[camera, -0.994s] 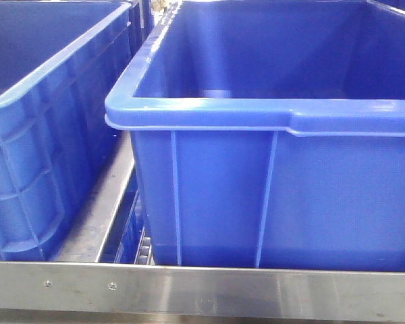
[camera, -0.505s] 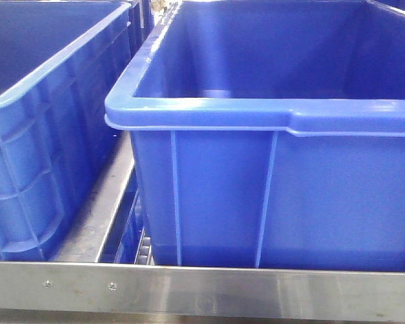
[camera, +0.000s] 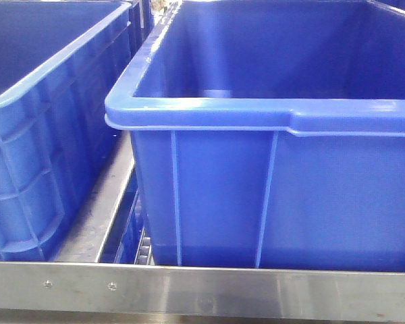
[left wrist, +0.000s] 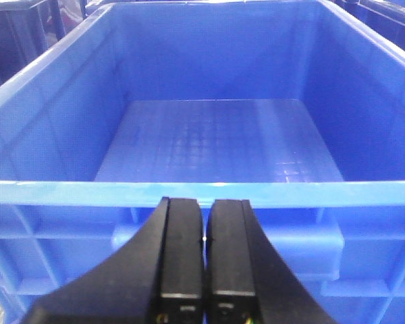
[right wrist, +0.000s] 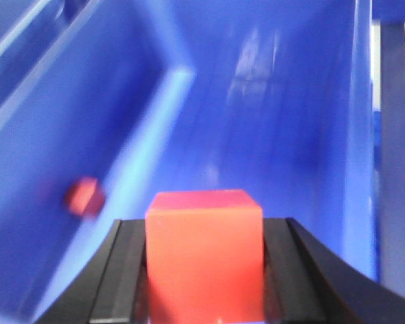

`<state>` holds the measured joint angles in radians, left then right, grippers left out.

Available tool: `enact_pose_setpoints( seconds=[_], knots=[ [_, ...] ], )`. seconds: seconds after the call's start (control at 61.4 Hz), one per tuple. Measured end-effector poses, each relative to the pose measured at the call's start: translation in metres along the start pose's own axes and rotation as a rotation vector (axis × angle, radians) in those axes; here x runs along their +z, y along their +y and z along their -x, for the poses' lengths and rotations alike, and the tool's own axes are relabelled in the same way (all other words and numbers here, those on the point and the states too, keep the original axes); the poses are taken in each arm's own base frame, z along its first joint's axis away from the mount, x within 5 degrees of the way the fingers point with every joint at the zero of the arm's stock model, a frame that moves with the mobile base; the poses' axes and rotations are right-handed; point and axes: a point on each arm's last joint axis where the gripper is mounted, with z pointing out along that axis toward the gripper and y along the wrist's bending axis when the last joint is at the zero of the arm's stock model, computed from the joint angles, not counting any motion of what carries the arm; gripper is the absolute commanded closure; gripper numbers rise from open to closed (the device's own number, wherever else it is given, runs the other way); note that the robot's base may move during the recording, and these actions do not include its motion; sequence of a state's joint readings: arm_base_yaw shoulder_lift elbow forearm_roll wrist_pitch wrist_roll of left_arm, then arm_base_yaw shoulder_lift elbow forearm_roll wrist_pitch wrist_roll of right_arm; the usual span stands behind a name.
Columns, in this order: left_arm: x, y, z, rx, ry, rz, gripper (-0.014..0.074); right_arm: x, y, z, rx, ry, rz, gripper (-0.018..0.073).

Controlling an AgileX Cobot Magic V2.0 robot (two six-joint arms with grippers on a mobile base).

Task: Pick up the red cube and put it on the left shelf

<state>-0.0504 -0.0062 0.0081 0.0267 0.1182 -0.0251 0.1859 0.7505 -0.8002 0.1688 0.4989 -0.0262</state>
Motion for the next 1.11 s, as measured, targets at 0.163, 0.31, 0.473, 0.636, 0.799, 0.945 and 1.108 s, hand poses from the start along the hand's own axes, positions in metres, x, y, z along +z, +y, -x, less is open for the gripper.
enact_pose_setpoints(
  seconds=[0.163, 0.31, 0.473, 0.636, 0.799, 0.945, 1.108],
  knots=[
    [0.000, 0.000, 0.000, 0.000, 0.000, 0.000, 0.0495, 0.058, -0.002, 0.020, 0.031, 0.095, -0.006, 0.0477],
    [0.000, 0.000, 0.000, 0.000, 0.000, 0.000, 0.0495, 0.117, 0.003, 0.028, 0.027, 0.217, 0.010, 0.0120],
    [0.000, 0.000, 0.000, 0.000, 0.000, 0.000, 0.0495, 0.154, 0.020, 0.033, 0.004, 0.269, 0.055, -0.0027],
    [0.000, 0.000, 0.000, 0.000, 0.000, 0.000, 0.0495, 0.162, 0.030, 0.032, -0.010, 0.282, 0.081, -0.0017],
    [0.000, 0.000, 0.000, 0.000, 0.000, 0.000, 0.0495, 0.158, 0.030, 0.034, -0.009, 0.271, 0.085, 0.0029],
    [0.000, 0.000, 0.000, 0.000, 0.000, 0.000, 0.0495, 0.139, 0.030, 0.042, -0.008, 0.179, 0.090, 0.0309],
    [0.000, 0.000, 0.000, 0.000, 0.000, 0.000, 0.0495, 0.090, 0.027, 0.045, -0.002, 0.000, 0.098, 0.0519]
  ],
)
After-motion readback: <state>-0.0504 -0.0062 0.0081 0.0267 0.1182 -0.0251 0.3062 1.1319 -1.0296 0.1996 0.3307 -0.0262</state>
